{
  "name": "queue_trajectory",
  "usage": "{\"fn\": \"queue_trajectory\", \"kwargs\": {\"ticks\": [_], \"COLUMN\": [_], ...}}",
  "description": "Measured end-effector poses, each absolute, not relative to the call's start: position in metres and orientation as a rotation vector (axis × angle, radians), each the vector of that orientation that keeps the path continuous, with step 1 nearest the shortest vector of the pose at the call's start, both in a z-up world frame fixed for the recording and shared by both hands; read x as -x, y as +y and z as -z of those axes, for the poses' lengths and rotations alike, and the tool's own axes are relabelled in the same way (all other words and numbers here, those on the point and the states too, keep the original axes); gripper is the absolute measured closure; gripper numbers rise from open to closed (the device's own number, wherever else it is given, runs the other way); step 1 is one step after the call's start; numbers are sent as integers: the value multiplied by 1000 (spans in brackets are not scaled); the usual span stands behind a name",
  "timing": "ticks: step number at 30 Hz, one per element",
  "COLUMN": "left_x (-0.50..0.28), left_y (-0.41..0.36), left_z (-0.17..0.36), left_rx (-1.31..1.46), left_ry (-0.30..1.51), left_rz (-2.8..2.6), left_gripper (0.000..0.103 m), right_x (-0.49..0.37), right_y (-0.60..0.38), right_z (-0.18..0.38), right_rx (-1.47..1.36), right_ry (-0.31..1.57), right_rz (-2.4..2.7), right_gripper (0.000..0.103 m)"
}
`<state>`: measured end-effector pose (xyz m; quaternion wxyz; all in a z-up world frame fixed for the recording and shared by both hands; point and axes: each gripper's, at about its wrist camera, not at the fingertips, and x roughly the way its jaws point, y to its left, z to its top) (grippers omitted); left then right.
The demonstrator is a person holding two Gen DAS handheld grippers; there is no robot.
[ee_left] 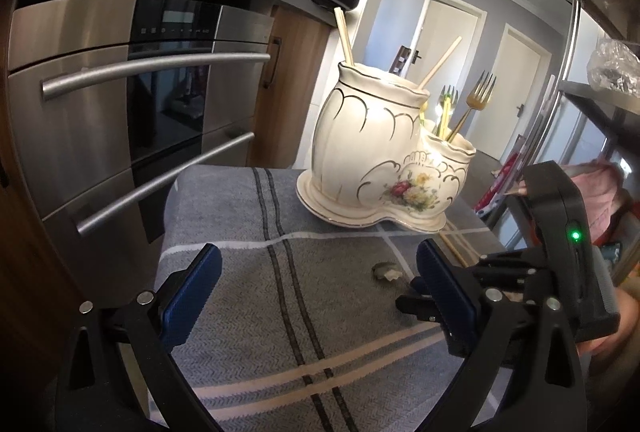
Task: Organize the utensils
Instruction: 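Close the right tool on the handle of the silver spoon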
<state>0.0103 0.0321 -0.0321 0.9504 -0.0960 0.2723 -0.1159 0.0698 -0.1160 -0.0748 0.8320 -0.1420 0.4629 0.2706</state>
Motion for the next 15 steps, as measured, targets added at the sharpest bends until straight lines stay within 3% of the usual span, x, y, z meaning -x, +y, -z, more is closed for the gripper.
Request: {"fn": "queue_trajectory", "kwargs": {"ticks": [6,15], "left_x": [-9,-12], "left_y": [32,16], "left_z": [32,34], "left_rx": [190,169], "left_ry": [551,600], "left_rz": [234,233], "left_gripper": [6,6], "right_x": [-77,-54], "right_y": [-131,-166], "right_z": [77,58], "right_rx": [205,89], "right_ry": [982,881], "right_rz": [-558,-579], "right_gripper": [99,100]}}
